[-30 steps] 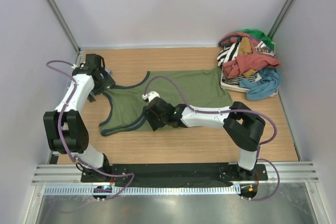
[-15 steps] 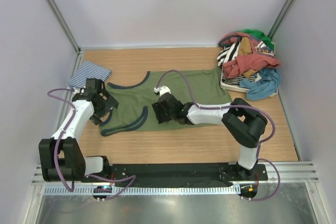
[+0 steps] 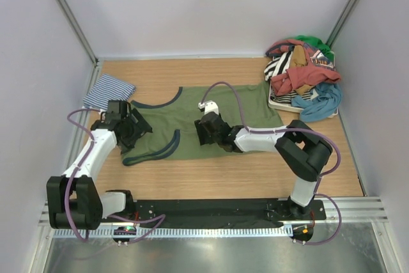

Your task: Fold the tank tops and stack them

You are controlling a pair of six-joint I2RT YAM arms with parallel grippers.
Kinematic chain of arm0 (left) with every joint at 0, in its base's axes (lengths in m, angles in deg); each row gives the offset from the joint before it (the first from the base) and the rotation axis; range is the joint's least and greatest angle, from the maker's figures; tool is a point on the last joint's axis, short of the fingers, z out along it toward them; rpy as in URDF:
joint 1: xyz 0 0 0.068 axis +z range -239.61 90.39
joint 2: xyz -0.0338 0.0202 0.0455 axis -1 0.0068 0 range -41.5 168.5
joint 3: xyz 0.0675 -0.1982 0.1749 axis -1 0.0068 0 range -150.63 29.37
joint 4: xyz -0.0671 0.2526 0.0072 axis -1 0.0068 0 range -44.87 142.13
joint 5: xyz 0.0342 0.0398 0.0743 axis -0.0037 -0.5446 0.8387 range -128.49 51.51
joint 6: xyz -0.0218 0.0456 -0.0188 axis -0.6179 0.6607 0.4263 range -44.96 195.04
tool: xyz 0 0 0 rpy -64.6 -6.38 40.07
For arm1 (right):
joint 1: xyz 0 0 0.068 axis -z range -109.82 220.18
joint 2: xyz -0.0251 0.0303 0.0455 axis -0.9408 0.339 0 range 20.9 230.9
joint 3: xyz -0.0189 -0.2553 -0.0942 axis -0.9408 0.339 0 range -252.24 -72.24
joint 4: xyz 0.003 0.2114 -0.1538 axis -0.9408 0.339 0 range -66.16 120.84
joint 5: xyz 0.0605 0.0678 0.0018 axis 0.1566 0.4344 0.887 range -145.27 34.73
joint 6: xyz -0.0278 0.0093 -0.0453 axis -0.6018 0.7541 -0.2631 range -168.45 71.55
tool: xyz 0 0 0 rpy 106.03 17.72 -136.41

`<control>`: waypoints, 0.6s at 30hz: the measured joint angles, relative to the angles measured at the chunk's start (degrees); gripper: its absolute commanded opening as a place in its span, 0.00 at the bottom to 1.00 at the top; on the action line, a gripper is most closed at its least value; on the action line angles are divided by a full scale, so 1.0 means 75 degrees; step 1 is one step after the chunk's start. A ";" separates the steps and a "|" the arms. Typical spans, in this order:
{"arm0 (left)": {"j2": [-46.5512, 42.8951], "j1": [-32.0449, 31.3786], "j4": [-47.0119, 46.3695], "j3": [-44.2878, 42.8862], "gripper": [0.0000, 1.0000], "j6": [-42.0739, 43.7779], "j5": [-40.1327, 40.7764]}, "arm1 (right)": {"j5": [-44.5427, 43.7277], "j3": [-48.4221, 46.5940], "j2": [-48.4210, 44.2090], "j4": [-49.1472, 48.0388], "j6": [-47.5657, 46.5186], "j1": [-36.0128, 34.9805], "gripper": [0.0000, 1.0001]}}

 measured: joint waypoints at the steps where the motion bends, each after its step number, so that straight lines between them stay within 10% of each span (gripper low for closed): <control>1: -0.0032 -0.0029 -0.0029 0.0038 0.96 0.0000 -0.0020 | -0.0061 0.0000 0.0000 -0.0003 0.0003 0.0000 0.65; 18: 0.0790 -0.0038 -0.1032 0.0970 0.63 0.0122 0.0653 | -0.0740 0.0801 -0.0968 -0.0347 0.0571 0.0449 0.66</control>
